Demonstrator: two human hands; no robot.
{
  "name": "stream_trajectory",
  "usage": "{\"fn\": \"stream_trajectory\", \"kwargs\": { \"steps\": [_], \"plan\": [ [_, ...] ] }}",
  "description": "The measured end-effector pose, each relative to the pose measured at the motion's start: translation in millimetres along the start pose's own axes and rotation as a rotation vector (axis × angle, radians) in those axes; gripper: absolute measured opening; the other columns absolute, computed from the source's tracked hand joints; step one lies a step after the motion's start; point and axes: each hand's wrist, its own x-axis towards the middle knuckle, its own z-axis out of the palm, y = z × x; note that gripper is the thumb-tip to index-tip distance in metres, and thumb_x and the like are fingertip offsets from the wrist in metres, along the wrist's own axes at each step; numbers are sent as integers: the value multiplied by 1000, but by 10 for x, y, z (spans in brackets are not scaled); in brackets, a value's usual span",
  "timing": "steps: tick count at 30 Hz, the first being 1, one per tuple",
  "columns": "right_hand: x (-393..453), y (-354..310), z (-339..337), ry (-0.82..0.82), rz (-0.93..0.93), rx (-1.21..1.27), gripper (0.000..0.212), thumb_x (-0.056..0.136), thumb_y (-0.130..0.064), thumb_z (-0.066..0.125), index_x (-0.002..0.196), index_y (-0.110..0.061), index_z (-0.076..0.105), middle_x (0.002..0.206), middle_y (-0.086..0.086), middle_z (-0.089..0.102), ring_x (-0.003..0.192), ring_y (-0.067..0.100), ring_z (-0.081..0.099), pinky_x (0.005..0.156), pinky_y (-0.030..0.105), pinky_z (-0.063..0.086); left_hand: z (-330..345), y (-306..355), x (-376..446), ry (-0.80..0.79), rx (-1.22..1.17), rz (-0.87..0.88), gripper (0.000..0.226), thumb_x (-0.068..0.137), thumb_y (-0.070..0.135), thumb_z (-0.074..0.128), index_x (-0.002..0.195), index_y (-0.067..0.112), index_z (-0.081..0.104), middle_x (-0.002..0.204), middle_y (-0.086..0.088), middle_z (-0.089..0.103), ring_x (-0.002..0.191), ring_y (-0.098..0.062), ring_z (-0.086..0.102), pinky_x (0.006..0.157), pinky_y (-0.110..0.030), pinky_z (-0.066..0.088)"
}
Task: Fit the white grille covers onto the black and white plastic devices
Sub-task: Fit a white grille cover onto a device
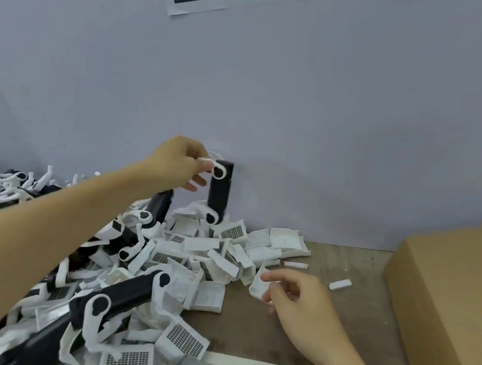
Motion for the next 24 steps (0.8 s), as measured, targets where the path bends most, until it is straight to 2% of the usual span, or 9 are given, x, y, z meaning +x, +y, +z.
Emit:
{"fn": "stream_trajectory", "kwargs": {
  "steps": [3, 6, 9, 11, 14, 17, 21, 22, 24],
  "plan": [
    [-6, -76, -42, 13, 55, 170, 29, 101, -13, 50, 94, -28, 74, 80, -7, 74, 64, 9, 68, 60, 19, 50, 162, 296, -269, 115, -250, 50, 18, 96, 9, 64, 79, 9, 68, 85, -8, 74, 73, -20, 75, 64, -30, 62],
    [-6, -164, -104, 57, 147, 473, 30, 103, -12, 48, 94, -12, 76, 77, 6, 74, 61, 17, 65, 56, 24, 49, 563, 441, -596, 309, -269, 154, 25, 89, 6, 71, 68, 19, 73, 68, -8, 71, 60, -25, 69, 60, -33, 60],
    [-3, -213, -168, 39, 255, 796, 41, 104, -30, 46, 101, 1, 73, 82, 16, 73, 63, 22, 66, 60, 30, 50, 1092, 396, -989, 476, -123, 365, 30, 81, -5, 65, 67, 19, 74, 46, 10, 51, 45, -4, 45, 50, -16, 39],
    [-2, -199, -247, 3, 310, 917, 61, 101, -50, 40, 105, 2, 71, 90, 20, 74, 70, 27, 69, 68, 38, 51, 1395, 297, -1182, 533, -49, 464, 35, 72, -17, 61, 79, 13, 77, 58, 20, 60, 59, 9, 54, 58, -1, 37],
    [10, -140, -369, -14, 324, 921, 77, 90, -69, 42, 108, -1, 73, 91, 17, 73, 72, 28, 68, 70, 40, 49, 1733, 46, -1337, 417, 13, 544, 42, 69, -20, 62, 89, 12, 81, 102, 6, 77, 88, -9, 65, 80, -8, 46],
    [48, -86, -383, -1, 300, 785, 73, 77, -65, 61, 111, -1, 73, 91, 17, 71, 79, 29, 66, 78, 40, 48, 1911, -154, -1394, 305, 55, 597, 45, 69, -17, 68, 87, 22, 82, 105, 21, 74, 94, -10, 60, 86, -8, 43],
    [86, -13, -312, 225, 231, 553, 36, 92, -33, 65, 100, 1, 69, 73, 12, 67, 65, 20, 68, 69, 40, 53, 1887, -127, -1388, 79, -438, 173, 38, 71, 3, 49, 75, 24, 80, 92, 18, 76, 96, -2, 67, 86, -16, 47],
    [82, -1, -301, 252, 176, 495, 25, 93, -30, 66, 99, -6, 71, 78, 9, 68, 71, 18, 69, 72, 41, 57, 1879, -128, -1355, 61, -584, 61, 37, 76, 2, 47, 76, 20, 80, 91, 10, 77, 96, -7, 70, 87, -24, 50],
    [41, -26, -272, 225, 32, 385, 11, 91, -26, 70, 102, -27, 70, 88, -8, 73, 81, 7, 71, 70, 26, 57, 1859, -141, -1288, 61, -814, -106, 36, 91, 2, 48, 84, 17, 80, 96, -1, 78, 101, -18, 71, 90, -38, 54]
  ]
}}
